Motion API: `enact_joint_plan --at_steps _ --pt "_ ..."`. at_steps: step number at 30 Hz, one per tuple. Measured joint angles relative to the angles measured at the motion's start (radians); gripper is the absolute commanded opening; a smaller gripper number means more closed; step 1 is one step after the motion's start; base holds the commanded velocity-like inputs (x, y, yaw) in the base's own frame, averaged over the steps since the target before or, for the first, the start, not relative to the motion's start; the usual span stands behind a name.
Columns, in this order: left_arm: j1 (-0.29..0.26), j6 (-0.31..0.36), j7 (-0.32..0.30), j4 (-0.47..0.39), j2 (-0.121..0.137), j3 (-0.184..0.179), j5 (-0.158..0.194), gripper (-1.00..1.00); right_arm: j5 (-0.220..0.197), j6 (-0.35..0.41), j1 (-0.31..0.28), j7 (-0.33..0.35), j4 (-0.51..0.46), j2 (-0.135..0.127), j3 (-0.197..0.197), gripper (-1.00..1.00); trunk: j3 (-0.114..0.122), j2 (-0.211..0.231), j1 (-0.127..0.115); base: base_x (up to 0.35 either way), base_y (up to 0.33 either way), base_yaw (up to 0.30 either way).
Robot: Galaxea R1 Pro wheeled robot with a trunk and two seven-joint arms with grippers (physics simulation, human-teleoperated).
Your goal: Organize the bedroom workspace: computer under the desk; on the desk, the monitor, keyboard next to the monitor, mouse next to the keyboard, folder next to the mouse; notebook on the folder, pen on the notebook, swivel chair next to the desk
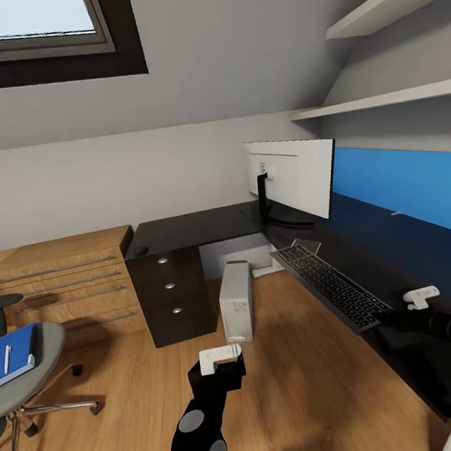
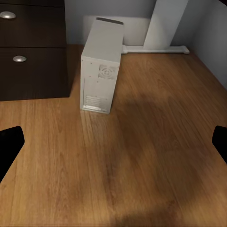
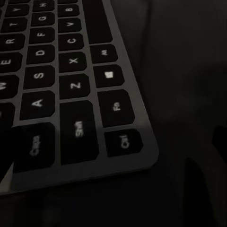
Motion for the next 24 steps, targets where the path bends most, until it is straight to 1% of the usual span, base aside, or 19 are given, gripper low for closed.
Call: enact_joint_plan --at_steps 15,16,19,21,24 --pt "0.0 0.0 0.0 0.002 -0.001 0.0 0.0 1.0 -0.003 -0.002 0.0 0.007 0.003 0.001 0.003 1.0 0.0 0.0 0.0 0.0 0.0 0.0" --pt "0.0 0.0 0.0 0.002 -0.001 0.0 0.0 1.0 0.0 -0.004 0.0 0.006 0.001 0.0 0.007 1.0 0.0 0.0 0.0 0.0 0.0 0.0" --pt "0.0 0.0 0.0 0.003 -0.001 0.0 0.0 1.0 -0.001 -0.006 0.0 0.008 -0.011 0.001 0.052 1.0 0.0 0.0 0.0 0.0 0.0 0.0" --pt "0.0 0.0 0.0 0.003 0.0 0.001 0.0 1.0 -0.002 -0.007 0.0 0.009 -0.017 0.001 0.073 1.0 0.0 0.0 0.0 0.0 0.0 0.0" --pt "0.0 0.0 0.0 0.003 -0.001 0.0 0.0 1.0 -0.001 -0.007 0.0 0.009 -0.023 0.001 0.09 1.0 0.0 0.0 0.0 0.0 0.0 0.0"
